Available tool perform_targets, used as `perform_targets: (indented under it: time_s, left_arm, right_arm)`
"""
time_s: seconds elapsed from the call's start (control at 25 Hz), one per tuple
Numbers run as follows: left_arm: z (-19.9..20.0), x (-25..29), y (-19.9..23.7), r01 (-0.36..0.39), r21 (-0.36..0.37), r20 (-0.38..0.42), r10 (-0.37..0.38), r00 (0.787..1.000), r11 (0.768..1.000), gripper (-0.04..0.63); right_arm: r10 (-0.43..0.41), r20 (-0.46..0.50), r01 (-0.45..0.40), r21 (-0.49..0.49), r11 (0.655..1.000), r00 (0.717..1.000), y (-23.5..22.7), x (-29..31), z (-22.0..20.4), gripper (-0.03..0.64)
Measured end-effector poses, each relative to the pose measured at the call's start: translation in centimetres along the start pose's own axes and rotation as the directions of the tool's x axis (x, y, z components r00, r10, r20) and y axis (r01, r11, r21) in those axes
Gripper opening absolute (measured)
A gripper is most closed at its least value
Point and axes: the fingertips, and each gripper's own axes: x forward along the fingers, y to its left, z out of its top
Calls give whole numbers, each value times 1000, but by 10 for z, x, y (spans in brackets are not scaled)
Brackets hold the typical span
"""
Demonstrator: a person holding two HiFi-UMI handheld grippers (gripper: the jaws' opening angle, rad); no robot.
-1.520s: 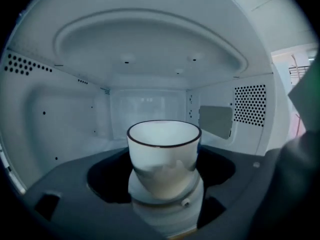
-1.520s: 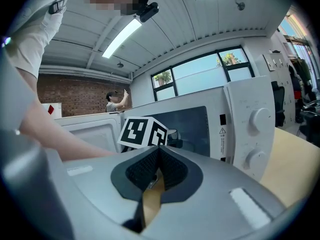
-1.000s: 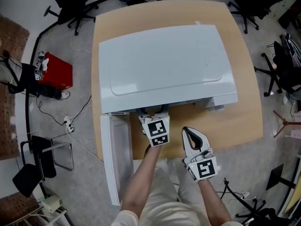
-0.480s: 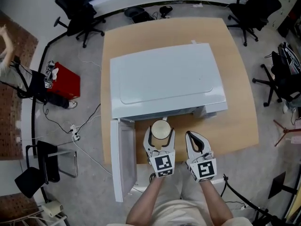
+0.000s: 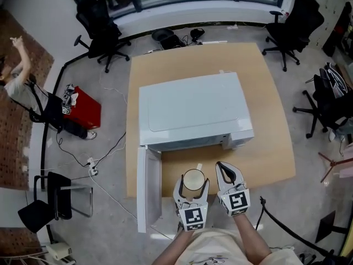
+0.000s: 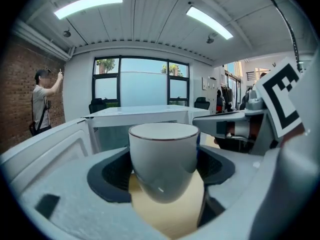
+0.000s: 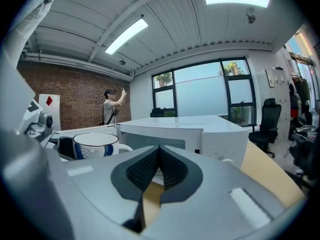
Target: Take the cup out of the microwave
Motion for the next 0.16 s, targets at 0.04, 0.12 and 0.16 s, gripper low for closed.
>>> perform_targets:
  time_s: [0.04, 0.12, 0.16]
  left_arm:
    - [2, -5, -3, 7, 3, 3, -7, 1000, 1000, 385]
    - [7, -13, -8, 21, 14, 10, -21, 1000, 1000, 385]
    - [10, -17, -10, 28, 19, 13, -28, 1000, 999, 385]
  right_arm:
    - [0, -1, 0, 2, 1000, 1000, 0, -5, 0, 5]
    - [-1, -3, 1, 8, 1000, 1000, 2, -14, -1, 5]
    - [-1, -3, 1, 11, 1000, 1000, 2, -19, -1, 5]
